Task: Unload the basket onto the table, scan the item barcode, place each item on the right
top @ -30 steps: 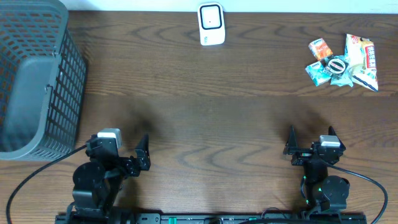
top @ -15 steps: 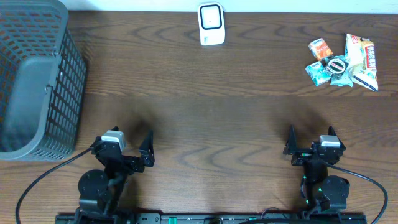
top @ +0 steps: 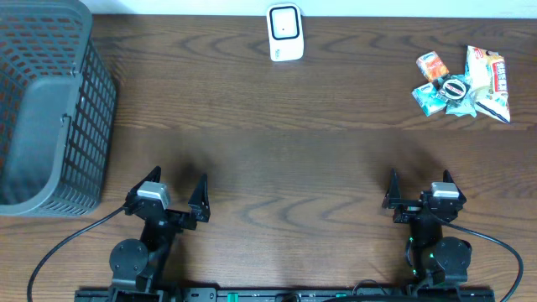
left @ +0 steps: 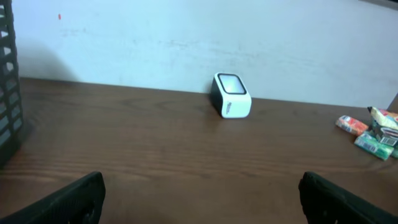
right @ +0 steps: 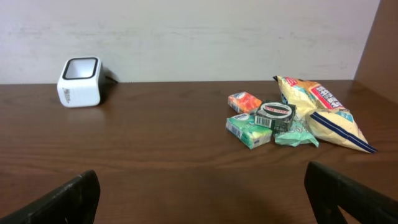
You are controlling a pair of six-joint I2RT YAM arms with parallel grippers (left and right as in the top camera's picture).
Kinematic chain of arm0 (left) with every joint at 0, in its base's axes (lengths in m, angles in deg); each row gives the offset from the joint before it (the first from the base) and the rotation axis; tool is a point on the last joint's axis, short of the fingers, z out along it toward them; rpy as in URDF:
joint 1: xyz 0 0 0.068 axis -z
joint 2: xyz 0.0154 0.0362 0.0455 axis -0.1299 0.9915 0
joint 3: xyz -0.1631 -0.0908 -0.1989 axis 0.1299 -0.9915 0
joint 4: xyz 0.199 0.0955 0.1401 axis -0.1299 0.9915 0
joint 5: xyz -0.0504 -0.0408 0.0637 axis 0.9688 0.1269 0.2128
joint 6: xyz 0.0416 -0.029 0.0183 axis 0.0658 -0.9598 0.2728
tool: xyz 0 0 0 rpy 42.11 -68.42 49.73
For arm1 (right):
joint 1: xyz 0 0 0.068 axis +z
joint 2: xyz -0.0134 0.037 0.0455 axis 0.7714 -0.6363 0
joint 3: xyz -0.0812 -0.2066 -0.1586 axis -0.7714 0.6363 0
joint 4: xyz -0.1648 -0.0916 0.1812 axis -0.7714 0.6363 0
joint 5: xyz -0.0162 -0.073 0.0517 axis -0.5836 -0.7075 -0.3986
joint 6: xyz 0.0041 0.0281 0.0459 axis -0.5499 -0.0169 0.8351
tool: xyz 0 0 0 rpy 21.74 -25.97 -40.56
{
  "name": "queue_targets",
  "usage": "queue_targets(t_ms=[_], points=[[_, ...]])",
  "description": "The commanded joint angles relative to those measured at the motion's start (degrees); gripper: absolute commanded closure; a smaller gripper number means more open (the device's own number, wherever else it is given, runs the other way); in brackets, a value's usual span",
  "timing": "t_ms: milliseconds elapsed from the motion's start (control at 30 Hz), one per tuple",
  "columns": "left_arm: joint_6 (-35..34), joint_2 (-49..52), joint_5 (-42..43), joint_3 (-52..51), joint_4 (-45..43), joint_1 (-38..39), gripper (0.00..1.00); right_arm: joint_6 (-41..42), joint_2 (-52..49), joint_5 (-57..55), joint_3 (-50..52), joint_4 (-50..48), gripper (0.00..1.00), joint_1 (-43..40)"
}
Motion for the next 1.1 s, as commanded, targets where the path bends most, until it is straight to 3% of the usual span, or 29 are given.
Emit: queue_targets(t_ms=[0, 333, 567, 867, 1067], points=[[0.33, -0.7, 0.7, -1.66, -2.29, -0.2, 0.03, -0.44, 0.09, 0.13, 0.17, 0.13, 0.01, -0.11], [0.31, -0.7, 0.07, -6.36, -10.49, -0.2, 0.02, -0.44, 0.09, 0.13, 0.17, 0.13, 0.01, -0.09], [-0.09, -0.7, -3.08, -6.38, -10.32, -0.42, 0.03, -0.44, 0.09, 0.13, 0.17, 0.13, 0.01, -0.09], [-2.51, -0.7, -4.92, -6.38, -0.44, -1.33, 0.02, -0.44, 0.09, 0.13, 0.17, 0.13, 0.01, -0.11], [-2.75, -0.7, -5.11, -6.38, -0.57, -1.81, 0.02, -0.44, 0.09, 0.13, 0.17, 0.13, 0.01, -0.09]])
